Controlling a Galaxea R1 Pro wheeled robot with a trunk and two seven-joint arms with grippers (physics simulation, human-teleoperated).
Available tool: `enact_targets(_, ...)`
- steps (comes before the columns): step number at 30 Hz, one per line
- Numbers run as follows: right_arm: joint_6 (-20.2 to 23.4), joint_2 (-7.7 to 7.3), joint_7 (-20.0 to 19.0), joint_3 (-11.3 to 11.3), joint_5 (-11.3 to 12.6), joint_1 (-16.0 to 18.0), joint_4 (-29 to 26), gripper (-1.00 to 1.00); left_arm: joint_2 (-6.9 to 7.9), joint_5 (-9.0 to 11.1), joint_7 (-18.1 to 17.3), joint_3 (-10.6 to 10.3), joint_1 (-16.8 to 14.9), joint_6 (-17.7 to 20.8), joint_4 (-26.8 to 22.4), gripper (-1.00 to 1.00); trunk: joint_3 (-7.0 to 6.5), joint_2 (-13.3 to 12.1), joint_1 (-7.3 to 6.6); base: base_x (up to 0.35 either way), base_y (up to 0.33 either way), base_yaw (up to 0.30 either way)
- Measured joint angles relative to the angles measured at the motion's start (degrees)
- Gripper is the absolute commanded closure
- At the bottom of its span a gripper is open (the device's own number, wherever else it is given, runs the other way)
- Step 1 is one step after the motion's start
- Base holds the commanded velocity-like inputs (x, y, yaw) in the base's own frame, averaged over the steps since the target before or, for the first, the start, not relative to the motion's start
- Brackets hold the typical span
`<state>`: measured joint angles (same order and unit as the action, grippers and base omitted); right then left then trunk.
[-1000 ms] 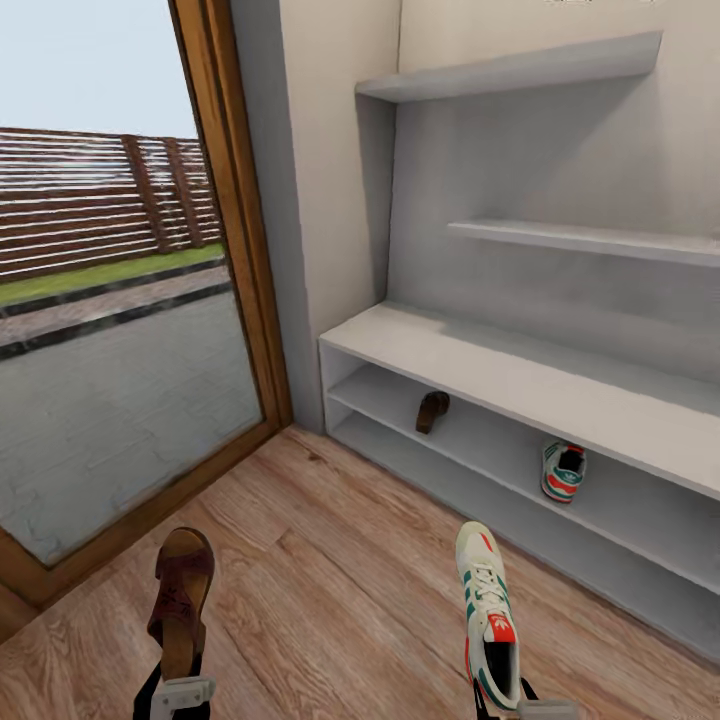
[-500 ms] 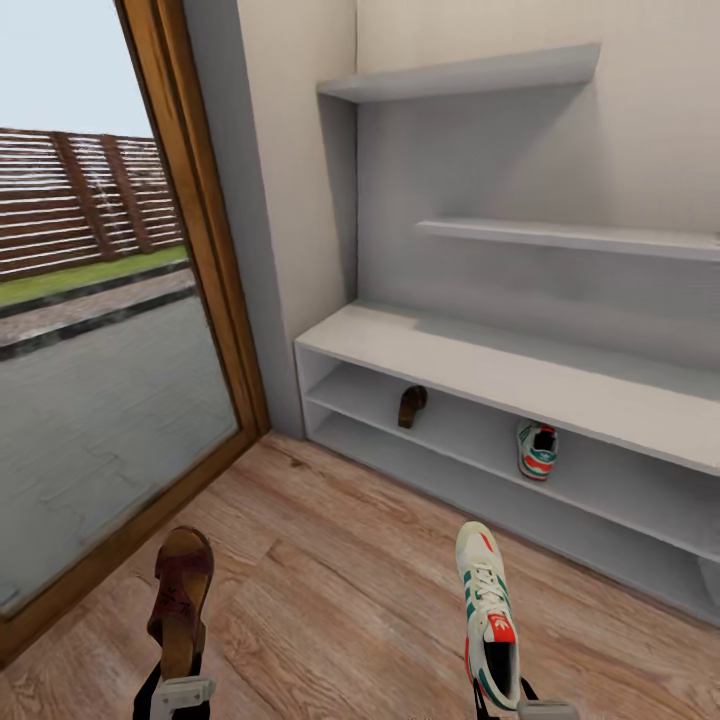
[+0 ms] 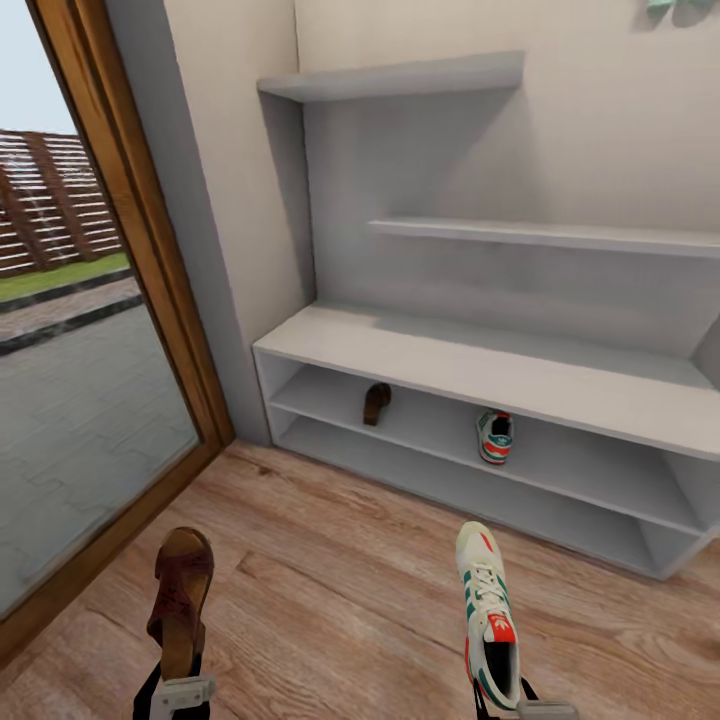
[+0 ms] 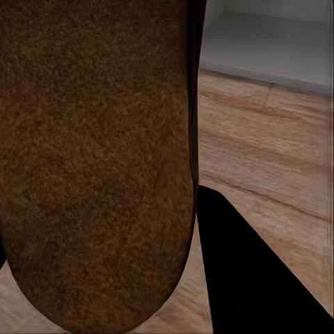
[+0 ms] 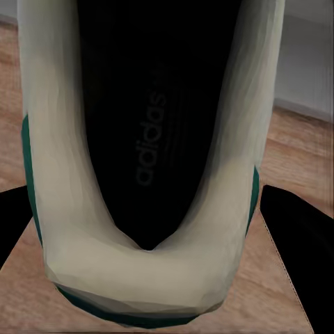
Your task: Pick up the two gym shoes and the two sandals from the corridor floor and place them onto the hallstand (shoe rack) in the corridor, making sure they are on the rack and not on the floor. Arrange them so the two gym shoes are next to each other and the two sandals are next to each other.
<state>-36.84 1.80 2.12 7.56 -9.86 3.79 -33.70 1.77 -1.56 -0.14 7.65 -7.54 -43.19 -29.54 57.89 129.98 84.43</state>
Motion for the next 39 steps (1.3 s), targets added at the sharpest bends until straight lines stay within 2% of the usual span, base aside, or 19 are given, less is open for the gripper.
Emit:
enact_targets(5,0.00,-0.01,0.00,0.00,0.01,-0.04,0.00,1.00,0.00,0.00,0.00,0.01,0.00,-0.01,-0.07,1.00,0.00,0.00,0.00,0.000,0.013,-0.263)
enact_targets(14,0.00,-0.02,0.00,-0.01,0.01,-0.01,0.02,1.00,0.09,0.08,0.15,0.04,0.00,0.00,-0.20,1.00,0.00,0.00,0.01,-0.054,0.232,-0.263)
enact_targets(30,0.00,-0.02,0.00,0.00,0.01,0.00,0.00,1.00,0.09,0.07,0.00,0.02,0.00,-0.08,0.08,1.00,0.00,0.00,0.00,-0.006,0.009,-0.263)
enact_targets(39,0.00,-0.02,0.00,-0.01,-0.02,-0.02,0.03,1.00,0.09,0.13,0.00,0.05,0.00,-0.03,0.14,1.00,0.00,0.00,0.01,-0.160,0.128,-0.263)
